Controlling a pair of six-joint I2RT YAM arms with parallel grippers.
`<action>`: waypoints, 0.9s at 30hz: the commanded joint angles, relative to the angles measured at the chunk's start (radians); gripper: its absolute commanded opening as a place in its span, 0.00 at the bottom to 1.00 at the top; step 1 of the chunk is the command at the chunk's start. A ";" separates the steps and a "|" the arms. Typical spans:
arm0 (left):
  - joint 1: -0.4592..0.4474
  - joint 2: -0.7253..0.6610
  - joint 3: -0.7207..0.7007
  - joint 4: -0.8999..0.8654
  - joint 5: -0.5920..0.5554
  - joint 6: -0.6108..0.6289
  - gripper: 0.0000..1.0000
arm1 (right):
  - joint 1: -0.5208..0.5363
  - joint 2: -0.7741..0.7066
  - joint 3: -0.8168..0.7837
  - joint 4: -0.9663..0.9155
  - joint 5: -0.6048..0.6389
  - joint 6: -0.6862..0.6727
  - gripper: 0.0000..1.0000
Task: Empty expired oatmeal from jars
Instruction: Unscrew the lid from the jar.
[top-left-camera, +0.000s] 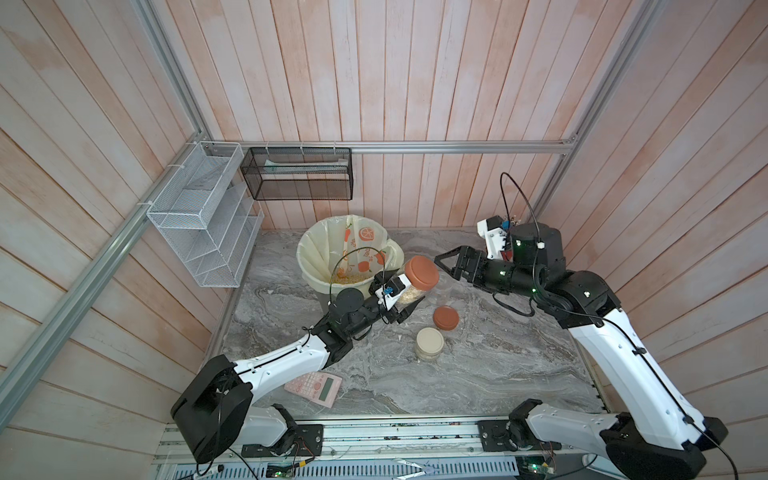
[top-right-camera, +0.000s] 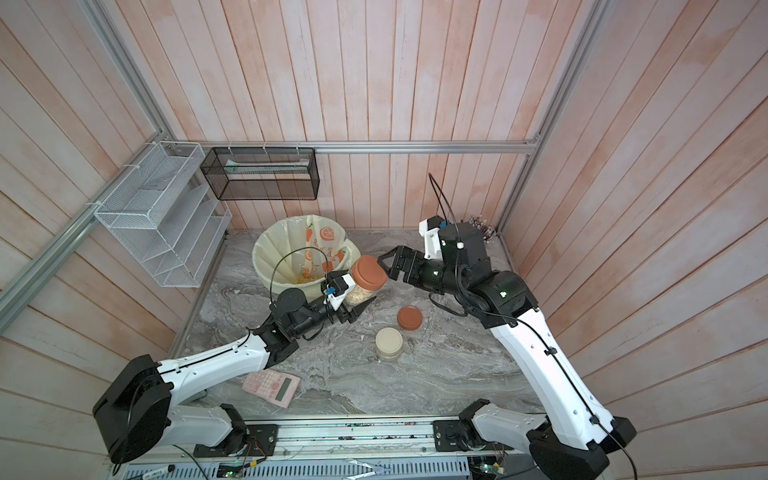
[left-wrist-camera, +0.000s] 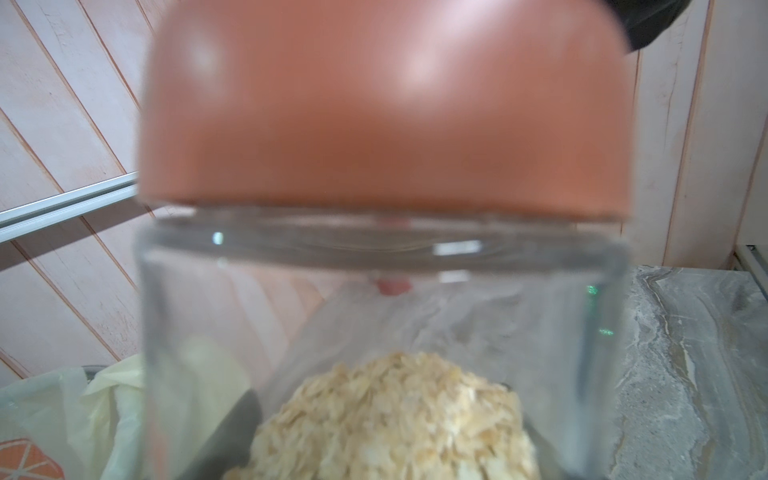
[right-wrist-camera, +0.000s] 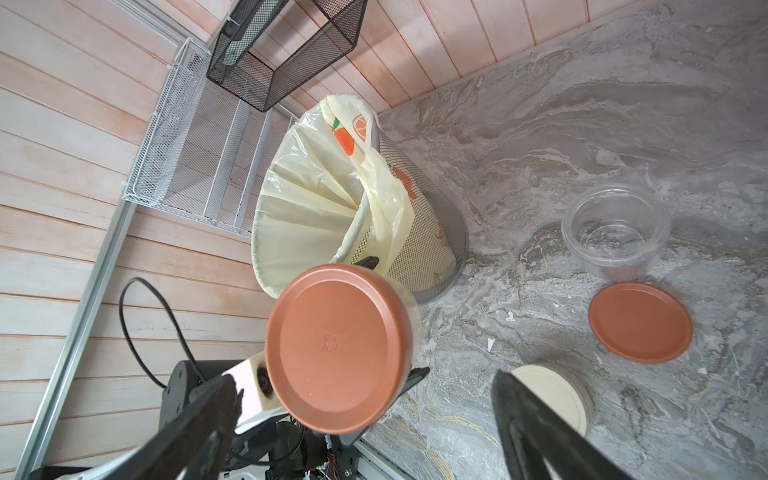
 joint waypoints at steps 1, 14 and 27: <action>-0.006 -0.032 0.018 0.066 -0.043 0.053 0.13 | 0.029 0.054 0.047 -0.033 0.014 0.023 0.97; -0.011 -0.035 0.019 0.056 -0.053 0.073 0.13 | 0.090 0.190 0.180 -0.112 0.044 -0.022 0.98; -0.010 -0.031 0.018 0.055 -0.056 0.082 0.13 | 0.126 0.259 0.254 -0.197 0.104 -0.081 0.98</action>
